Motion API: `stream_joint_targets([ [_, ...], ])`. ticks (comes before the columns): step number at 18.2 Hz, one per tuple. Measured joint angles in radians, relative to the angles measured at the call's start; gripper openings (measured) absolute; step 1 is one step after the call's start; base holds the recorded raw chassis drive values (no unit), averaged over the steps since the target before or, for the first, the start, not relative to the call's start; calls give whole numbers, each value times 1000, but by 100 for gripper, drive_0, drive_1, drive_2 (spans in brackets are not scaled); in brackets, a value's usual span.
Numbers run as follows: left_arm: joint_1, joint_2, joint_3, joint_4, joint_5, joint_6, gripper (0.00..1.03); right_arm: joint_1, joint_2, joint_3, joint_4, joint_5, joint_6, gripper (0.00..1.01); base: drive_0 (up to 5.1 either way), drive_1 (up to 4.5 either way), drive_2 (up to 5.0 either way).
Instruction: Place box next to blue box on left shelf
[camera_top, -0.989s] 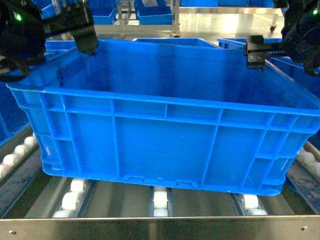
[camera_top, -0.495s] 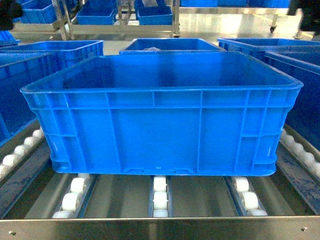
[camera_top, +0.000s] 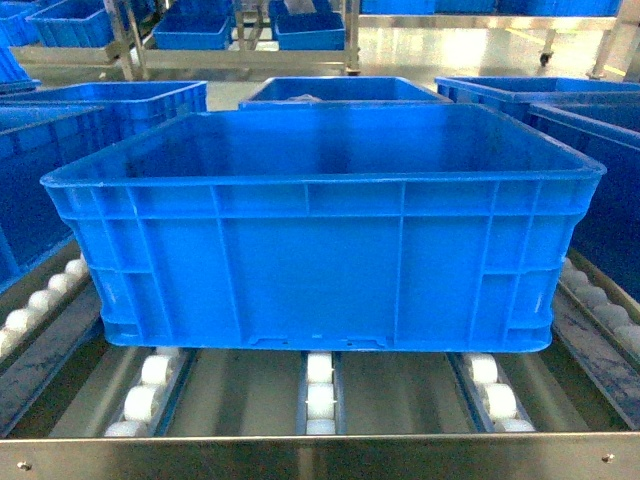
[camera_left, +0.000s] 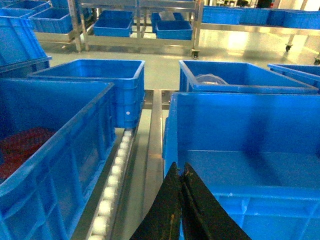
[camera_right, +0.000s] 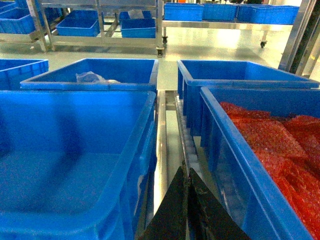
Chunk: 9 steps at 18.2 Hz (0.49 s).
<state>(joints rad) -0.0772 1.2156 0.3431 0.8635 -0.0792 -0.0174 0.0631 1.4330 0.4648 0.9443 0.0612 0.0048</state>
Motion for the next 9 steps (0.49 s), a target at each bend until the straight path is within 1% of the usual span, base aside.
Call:
stream_joint_targets([
  [6, 13, -65, -65, 2, 6, 0, 1, -7, -84, -82, 21, -8, 0, 2, 0, 0, 0],
  [7, 16, -80, -80, 0, 13, 0, 1, -17, -105, -100, 24, -15, 0, 2, 0, 0, 0],
  [8, 45, -110, -106, -5, 64, 1, 1, -45, -137, -131, 24, -56, -2, 2, 0, 0, 0],
  [9, 75, -154, -141, -17, 74, 2, 1, -66, -177, -179, 19, -57, -2, 2, 0, 0, 0],
])
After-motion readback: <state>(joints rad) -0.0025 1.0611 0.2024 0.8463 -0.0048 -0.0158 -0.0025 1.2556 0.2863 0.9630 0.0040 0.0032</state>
